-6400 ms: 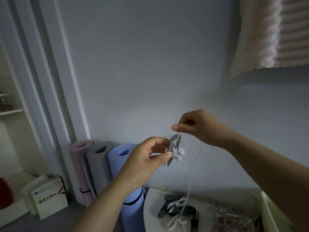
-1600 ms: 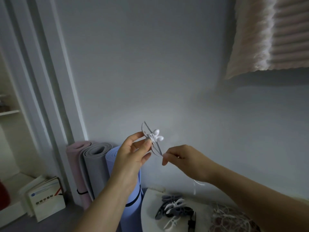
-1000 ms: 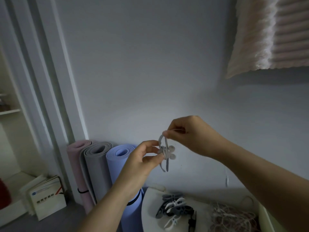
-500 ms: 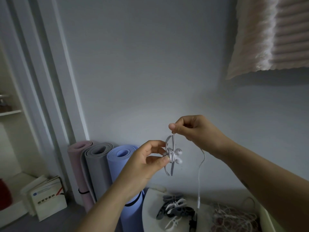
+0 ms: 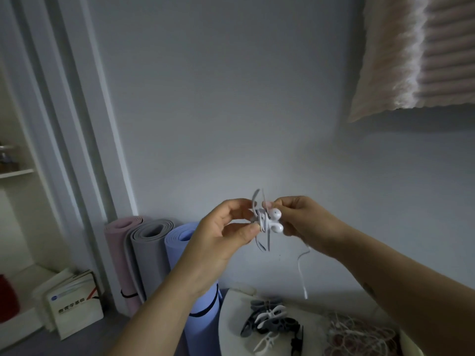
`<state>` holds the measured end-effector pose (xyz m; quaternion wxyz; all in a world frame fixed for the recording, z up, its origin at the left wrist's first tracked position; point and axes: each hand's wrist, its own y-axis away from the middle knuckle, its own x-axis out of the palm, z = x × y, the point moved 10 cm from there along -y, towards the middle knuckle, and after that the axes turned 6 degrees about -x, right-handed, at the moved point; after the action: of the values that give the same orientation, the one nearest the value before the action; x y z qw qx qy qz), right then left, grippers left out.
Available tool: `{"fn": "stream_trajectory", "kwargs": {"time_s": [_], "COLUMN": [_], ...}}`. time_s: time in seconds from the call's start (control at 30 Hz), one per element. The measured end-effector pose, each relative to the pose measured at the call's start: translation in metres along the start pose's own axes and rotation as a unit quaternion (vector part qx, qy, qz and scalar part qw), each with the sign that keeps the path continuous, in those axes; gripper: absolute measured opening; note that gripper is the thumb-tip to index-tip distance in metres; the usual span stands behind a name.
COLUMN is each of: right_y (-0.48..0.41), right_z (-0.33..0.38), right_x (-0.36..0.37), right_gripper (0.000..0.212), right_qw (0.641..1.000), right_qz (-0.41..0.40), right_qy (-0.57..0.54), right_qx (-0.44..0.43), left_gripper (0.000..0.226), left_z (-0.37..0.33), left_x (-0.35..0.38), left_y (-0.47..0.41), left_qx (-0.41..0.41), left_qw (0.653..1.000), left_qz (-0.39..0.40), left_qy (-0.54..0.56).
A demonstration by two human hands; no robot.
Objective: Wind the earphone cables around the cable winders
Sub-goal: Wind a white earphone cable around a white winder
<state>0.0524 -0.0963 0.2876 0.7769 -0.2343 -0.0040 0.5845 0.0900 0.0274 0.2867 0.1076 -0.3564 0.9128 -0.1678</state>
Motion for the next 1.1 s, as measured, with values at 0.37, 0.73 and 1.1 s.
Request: {"fn": "stream_trajectory", "kwargs": {"time_s": [0.37, 0.73, 1.1], "right_y": [0.020, 0.014, 0.020], "right_z": [0.010, 0.020, 0.020], "right_x": [0.034, 0.025, 0.045], "right_gripper": [0.023, 0.023, 0.026], "right_qw": [0.951, 0.908, 0.877], "right_qz": [0.050, 0.059, 0.118], "right_qy": [0.283, 0.399, 0.444], "right_qx": [-0.114, -0.113, -0.144], "left_gripper": [0.015, 0.009, 0.013], "left_z": [0.032, 0.064, 0.070], "left_x": [-0.041, -0.045, -0.039], "left_y": [-0.004, -0.001, 0.003], "left_qx": [-0.074, -0.166, -0.183], "left_qw": [0.956, 0.893, 0.895], "left_qz": [-0.160, -0.193, -0.195], "left_qy": [0.235, 0.370, 0.358]}}
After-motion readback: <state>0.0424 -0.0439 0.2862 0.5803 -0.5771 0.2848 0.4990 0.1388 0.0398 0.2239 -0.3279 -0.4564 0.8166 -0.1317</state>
